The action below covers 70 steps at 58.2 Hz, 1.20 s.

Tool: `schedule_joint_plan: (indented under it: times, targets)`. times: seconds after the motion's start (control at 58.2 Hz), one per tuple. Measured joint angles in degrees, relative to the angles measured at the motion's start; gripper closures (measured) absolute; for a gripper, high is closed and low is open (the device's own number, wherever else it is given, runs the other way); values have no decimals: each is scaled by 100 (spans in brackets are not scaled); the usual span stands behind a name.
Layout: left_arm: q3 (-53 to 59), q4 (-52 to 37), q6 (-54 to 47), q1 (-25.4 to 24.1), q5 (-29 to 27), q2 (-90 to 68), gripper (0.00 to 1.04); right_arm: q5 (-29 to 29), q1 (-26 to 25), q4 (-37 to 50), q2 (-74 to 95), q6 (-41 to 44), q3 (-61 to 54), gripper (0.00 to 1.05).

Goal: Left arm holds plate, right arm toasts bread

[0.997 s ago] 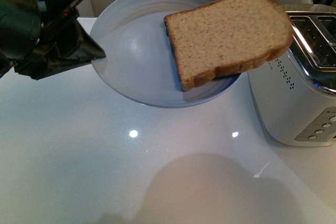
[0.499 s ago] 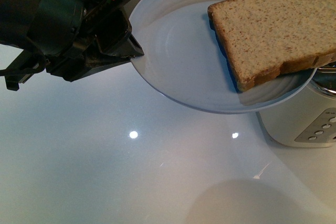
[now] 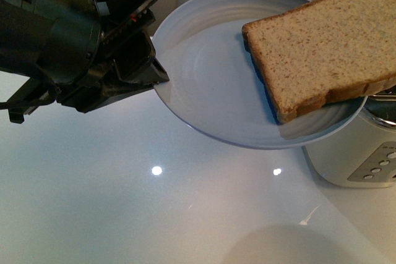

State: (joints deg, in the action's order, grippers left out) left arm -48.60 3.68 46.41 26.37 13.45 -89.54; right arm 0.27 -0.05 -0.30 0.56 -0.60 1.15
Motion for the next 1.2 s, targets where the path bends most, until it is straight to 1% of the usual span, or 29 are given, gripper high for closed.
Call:
schedule_joint_plan:
  times: [0.034,0.052,0.12,0.189,0.344,0.395,0.533,0.671,0.791,0.997,1.204]
  targets:
    - [0,0,0,0,0,0,102,118,33,-411,146,-199,138,9]
    - [0,0,2,0,-2,0,102,188,55,-765,317,-323,267,9]
    - [0,0,2,0,-9,2,102,216,28,-1641,938,-857,595,9]
    - [0,0,2,7,0,4,102,175,-39,-1722,1244,-1032,638,9]
    - [0,0,15,7,-11,7,102,-249,-444,-1213,1875,-1106,1029,9]
    - [0,0,15,7,0,7,102,-520,-616,-890,2363,-1290,1340,9]
    - [0,0,22,7,-13,9,102,-1034,-619,-304,3311,-1908,1823,9]
    - [0,0,22,7,-2,9,102,-1307,-326,352,4218,-2618,2122,9]
    - [0,0,22,7,-4,9,102,-1401,173,1019,5049,-3504,2282,9]
    - [0,0,22,7,-4,9,102,-1342,732,1467,5622,-4284,2312,9]
    - [0,0,24,7,-4,9,102,-1303,975,1781,5995,-4784,2310,9]
